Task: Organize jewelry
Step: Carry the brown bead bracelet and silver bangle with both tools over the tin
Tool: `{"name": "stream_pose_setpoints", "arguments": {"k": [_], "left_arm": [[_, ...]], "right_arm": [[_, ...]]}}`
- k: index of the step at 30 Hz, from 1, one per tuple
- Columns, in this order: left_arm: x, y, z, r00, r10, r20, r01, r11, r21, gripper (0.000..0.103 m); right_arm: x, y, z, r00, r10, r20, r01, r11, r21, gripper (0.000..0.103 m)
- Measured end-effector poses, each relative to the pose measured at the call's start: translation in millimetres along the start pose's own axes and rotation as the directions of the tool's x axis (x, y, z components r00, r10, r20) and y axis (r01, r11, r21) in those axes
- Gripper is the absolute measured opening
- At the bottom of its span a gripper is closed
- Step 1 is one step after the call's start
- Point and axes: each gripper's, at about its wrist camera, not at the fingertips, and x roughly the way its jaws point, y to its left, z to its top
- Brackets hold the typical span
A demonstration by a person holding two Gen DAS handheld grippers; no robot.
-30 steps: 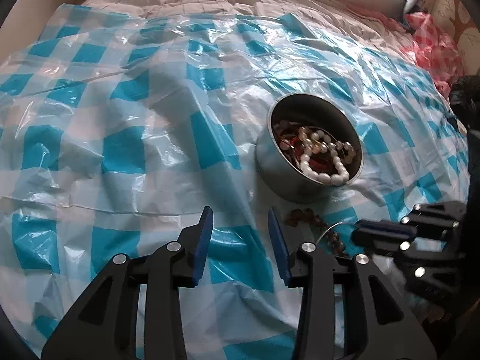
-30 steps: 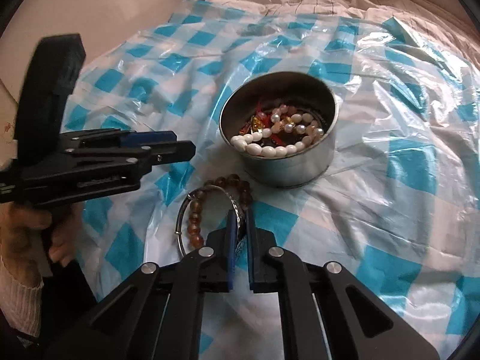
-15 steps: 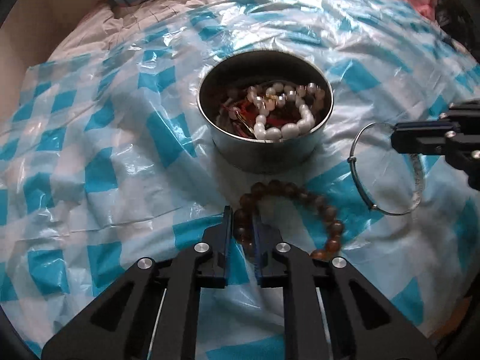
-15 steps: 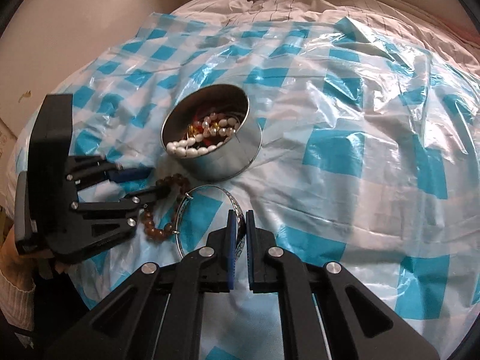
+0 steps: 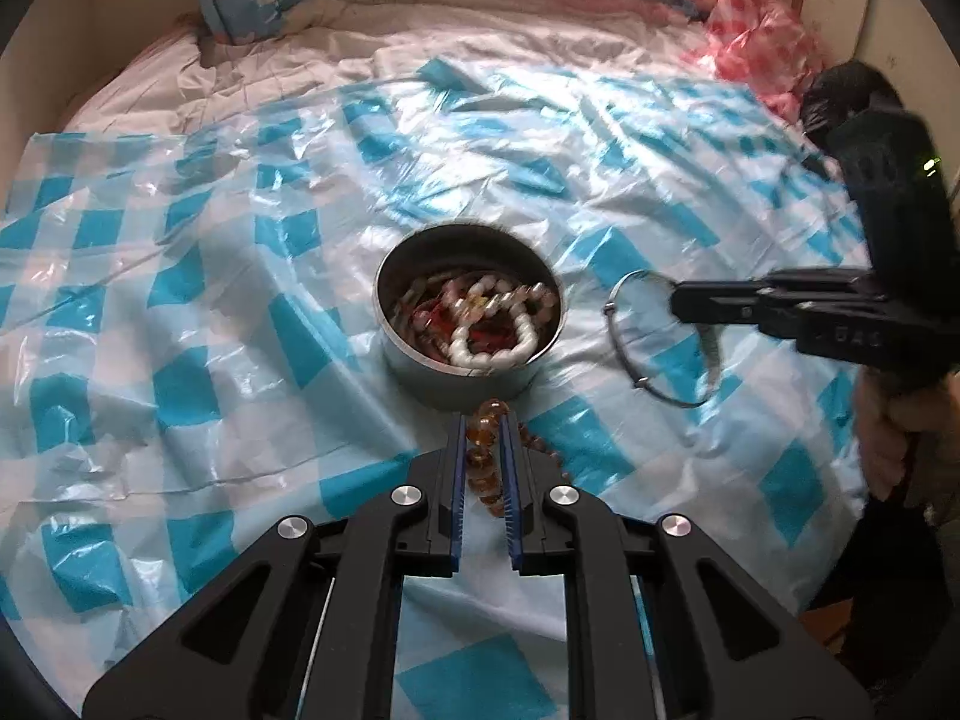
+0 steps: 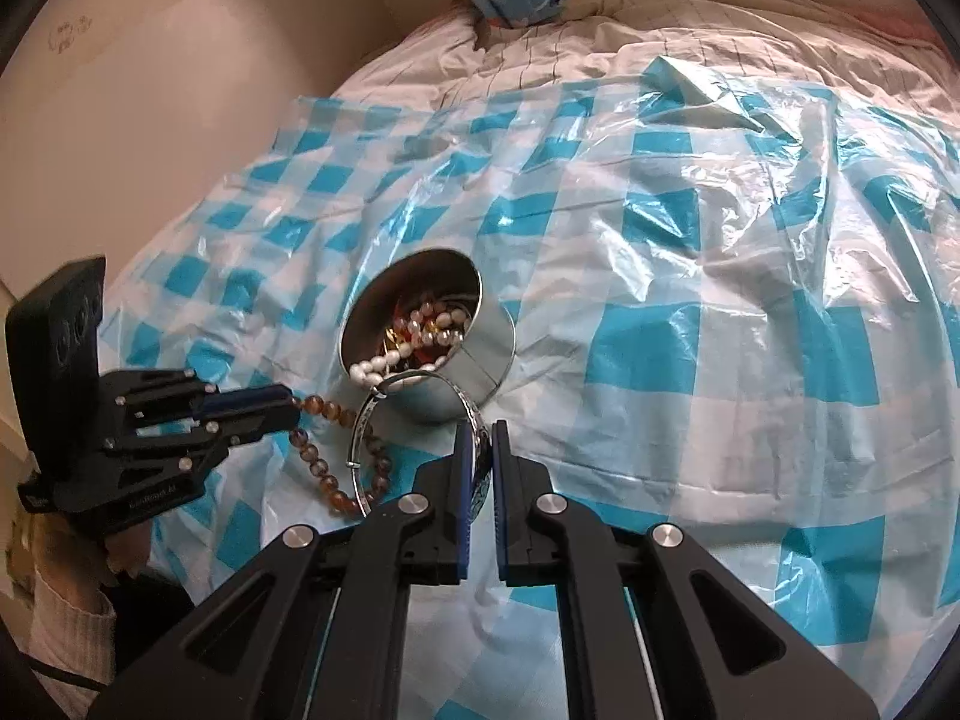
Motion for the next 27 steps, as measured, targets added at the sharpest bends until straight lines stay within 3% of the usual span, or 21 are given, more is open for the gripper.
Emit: {"name": "stream_pose_setpoints", "arguments": {"k": [4,13,27], "left_arm": [[-14.2,-1.3,10.1,0.995,-0.075,0.065,0.077,0.997,-0.020,0.010],[-30.0,3.1,34.9,0.969,-0.157,0.191,0.178,0.979,-0.098,0.010],[15.3,16.2,56.4,0.972,-0.156,0.177,0.196,0.952,-0.234,0.010]], "right_arm": [[-6.4,-3.8,5.2,0.999,0.026,0.033,-0.027,0.999,0.029,0.007],[-12.6,-6.8,16.6,0.994,0.053,0.100,-0.061,0.995,0.073,0.007],[-2.3,-11.8,33.1,0.988,0.077,0.136,-0.094,0.988,0.120,0.007]]}}
